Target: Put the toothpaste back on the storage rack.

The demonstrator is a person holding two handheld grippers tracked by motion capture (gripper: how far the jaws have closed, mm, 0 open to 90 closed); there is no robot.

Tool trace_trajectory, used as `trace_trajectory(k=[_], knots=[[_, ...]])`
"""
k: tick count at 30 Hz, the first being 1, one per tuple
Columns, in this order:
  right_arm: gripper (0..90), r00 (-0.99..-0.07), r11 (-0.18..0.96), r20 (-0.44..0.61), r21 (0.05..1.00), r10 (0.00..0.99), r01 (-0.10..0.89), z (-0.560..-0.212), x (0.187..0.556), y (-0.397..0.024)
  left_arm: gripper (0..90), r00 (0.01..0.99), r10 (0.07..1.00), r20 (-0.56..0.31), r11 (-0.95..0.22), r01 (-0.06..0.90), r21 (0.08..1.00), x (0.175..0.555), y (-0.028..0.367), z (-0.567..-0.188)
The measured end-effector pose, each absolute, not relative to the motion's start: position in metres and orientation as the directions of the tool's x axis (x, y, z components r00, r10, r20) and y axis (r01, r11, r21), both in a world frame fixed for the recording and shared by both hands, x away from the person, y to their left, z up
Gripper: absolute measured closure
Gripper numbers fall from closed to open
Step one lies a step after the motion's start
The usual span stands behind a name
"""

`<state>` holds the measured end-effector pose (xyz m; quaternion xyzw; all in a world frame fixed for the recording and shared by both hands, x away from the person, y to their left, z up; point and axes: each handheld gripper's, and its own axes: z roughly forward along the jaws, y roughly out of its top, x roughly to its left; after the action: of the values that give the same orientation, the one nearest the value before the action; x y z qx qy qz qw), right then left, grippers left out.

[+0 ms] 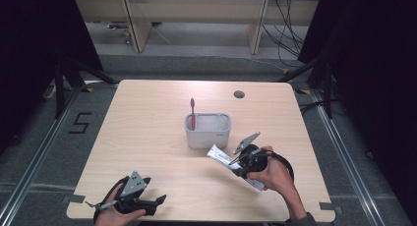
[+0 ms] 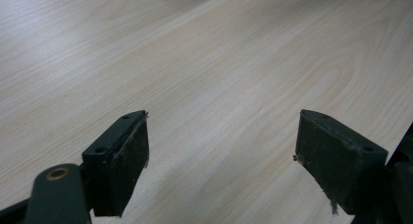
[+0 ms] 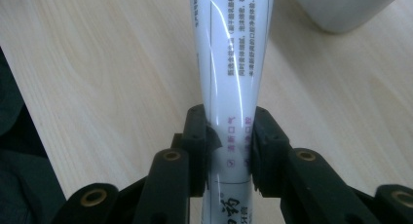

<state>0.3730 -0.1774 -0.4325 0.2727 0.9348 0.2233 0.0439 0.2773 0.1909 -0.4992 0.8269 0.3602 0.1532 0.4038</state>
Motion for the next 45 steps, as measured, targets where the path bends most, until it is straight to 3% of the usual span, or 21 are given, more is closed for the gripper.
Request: trace_trajectory(k=[9,22,27,45], knots=[[72.2,-0.831,0.667,0.077,0.559,0.55,0.493,-0.416,0.368,-0.179,19.2,0.684,0.727,-0.055,-0.39,0.478,0.787,0.277,0.19,-0.5],[72.3,-0.841,0.569,0.066,0.708,0.537,0.419,-0.397,0.369,-0.187,19.3,0.689,0.723,-0.05,-0.399,0.476,0.783,0.278,0.192,-0.499],[72.3,-0.82,0.515,0.104,0.733,0.562,0.446,-0.389,0.372,-0.194,19.2,0.687,0.725,-0.047,-0.405,0.481,0.777,0.278,0.193,-0.499],[72.3,-0.793,0.312,0.144,0.866,0.592,0.39,-0.368,0.398,-0.191,19.2,0.673,0.736,-0.072,-0.372,0.491,0.788,0.277,0.191,-0.5]])
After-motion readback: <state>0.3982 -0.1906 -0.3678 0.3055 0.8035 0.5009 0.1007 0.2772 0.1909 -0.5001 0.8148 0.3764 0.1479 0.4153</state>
